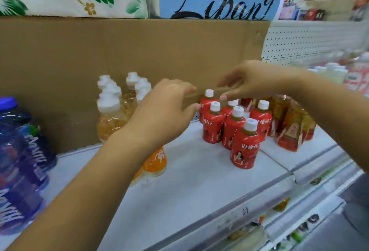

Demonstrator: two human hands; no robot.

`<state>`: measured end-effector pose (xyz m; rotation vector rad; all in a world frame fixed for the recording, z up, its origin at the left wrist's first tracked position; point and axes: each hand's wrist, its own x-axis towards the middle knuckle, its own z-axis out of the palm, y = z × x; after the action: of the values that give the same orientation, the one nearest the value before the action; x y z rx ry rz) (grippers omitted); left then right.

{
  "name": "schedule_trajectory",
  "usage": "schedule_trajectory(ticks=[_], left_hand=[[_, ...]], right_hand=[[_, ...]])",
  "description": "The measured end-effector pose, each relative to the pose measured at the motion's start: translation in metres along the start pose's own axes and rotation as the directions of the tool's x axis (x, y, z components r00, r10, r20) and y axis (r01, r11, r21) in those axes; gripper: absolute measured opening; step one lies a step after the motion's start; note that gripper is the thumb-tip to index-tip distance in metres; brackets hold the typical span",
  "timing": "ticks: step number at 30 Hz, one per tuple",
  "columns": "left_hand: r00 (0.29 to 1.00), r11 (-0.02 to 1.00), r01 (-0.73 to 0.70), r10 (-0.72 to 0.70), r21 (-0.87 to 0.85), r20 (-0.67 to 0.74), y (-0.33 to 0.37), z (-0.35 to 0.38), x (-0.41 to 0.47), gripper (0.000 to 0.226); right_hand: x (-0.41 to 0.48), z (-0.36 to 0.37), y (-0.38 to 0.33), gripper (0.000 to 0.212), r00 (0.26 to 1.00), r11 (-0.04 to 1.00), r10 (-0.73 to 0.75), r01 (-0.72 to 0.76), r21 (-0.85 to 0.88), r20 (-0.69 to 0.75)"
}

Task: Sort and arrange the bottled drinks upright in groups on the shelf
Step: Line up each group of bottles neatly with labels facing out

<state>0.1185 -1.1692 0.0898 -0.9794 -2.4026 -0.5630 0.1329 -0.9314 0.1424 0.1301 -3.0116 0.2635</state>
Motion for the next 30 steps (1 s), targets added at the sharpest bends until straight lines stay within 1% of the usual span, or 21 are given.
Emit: schedule_trajectory(ticks=[3, 6, 8, 10, 13, 15, 17, 20, 22, 26, 30], left_hand=[[0.996, 0.998, 0.059, -0.058, -0.023, 0.061, 0.012, 0.029, 0.03, 0.029], [0.98, 0.985, 0.156, -0.145, -0.071, 0.137, 0.016, 0.056, 0.065, 0.036], [0.945, 0.964, 0.247, -0.218, -0.095, 0.243, 0.015, 0.074, 0.088, 0.043], [0.909, 0.948, 0.305, -0.262, -0.086, 0.325, 0.013, 0.092, 0.109, 0.045], [0.86, 0.932, 0.358, -0.304, -0.059, 0.409, 0.008, 0.114, 0.133, 0.035], [0.806, 0.916, 0.401, -0.334, -0.035, 0.489, 0.002, 0.127, 0.142, 0.025], [0.769, 0.907, 0.419, -0.329, -0.043, 0.548, -0.004, 0.137, 0.146, 0.019], [0.773, 0.9, 0.434, -0.345, -0.047, 0.532, -0.01, 0.142, 0.151, 0.016], [0.782, 0.892, 0.452, -0.389, -0.014, 0.488, -0.015, 0.141, 0.155, 0.012], [0.796, 0.866, 0.501, -0.468, 0.017, 0.383, -0.028, 0.142, 0.162, 0.006], [0.8, 0.842, 0.54, -0.515, 0.005, 0.308, -0.035, 0.151, 0.166, 0.014]], right_hand=[[0.007, 0.003, 0.035, 0.04, 1.0, 0.999, 0.029, -0.029, -0.013, 0.011], [0.028, 0.008, 0.068, 0.042, 0.999, 0.999, 0.019, -0.017, -0.046, 0.033], [0.044, 0.011, 0.088, 0.04, 0.998, 0.997, -0.01, 0.015, -0.071, 0.066], [0.06, 0.015, 0.107, 0.035, 0.993, 0.995, -0.039, 0.049, -0.085, 0.115], [0.082, 0.02, 0.124, 0.032, 0.978, 0.992, -0.08, 0.097, -0.082, 0.192], [0.1, 0.024, 0.129, 0.032, 0.961, 0.991, -0.086, 0.111, -0.08, 0.262], [0.12, 0.031, 0.131, 0.031, 0.939, 0.99, -0.1, 0.127, -0.063, 0.329], [0.146, 0.04, 0.134, 0.02, 0.909, 0.988, -0.128, 0.153, -0.03, 0.398], [0.155, 0.04, 0.136, 0.024, 0.89, 0.984, -0.143, 0.174, -0.031, 0.433], [0.166, 0.043, 0.143, 0.031, 0.844, 0.986, -0.168, 0.154, 0.07, 0.509], [0.178, 0.04, 0.139, 0.034, 0.806, 0.985, -0.169, 0.164, 0.061, 0.567]])
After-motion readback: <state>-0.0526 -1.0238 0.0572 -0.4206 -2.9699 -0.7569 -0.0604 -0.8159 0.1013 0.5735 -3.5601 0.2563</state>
